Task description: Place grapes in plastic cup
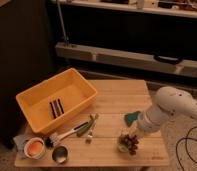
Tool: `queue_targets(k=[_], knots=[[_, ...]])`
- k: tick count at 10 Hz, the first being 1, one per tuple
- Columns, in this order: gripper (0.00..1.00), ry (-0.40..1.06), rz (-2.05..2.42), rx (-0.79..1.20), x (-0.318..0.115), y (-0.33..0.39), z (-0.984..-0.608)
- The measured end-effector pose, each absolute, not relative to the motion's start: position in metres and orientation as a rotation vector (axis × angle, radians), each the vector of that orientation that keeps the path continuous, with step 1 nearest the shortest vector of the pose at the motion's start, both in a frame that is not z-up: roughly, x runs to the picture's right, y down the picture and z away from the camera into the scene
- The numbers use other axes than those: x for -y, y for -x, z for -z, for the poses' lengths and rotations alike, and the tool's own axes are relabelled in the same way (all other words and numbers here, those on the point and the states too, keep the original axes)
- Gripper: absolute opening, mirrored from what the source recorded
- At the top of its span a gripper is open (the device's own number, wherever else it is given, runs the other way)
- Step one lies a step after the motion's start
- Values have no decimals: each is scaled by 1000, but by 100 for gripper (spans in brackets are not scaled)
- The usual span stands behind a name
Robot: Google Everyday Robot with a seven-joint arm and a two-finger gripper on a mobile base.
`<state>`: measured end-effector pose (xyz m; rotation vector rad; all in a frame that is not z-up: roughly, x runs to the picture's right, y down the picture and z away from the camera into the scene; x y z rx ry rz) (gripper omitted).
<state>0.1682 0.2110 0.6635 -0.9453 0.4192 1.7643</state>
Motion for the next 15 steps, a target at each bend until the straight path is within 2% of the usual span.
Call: queue_targets(k=[8,15], knots=[[0,929,-1773,-479,-217,-176,-677],[0,937,-1737,-477,-194,-172,-673]])
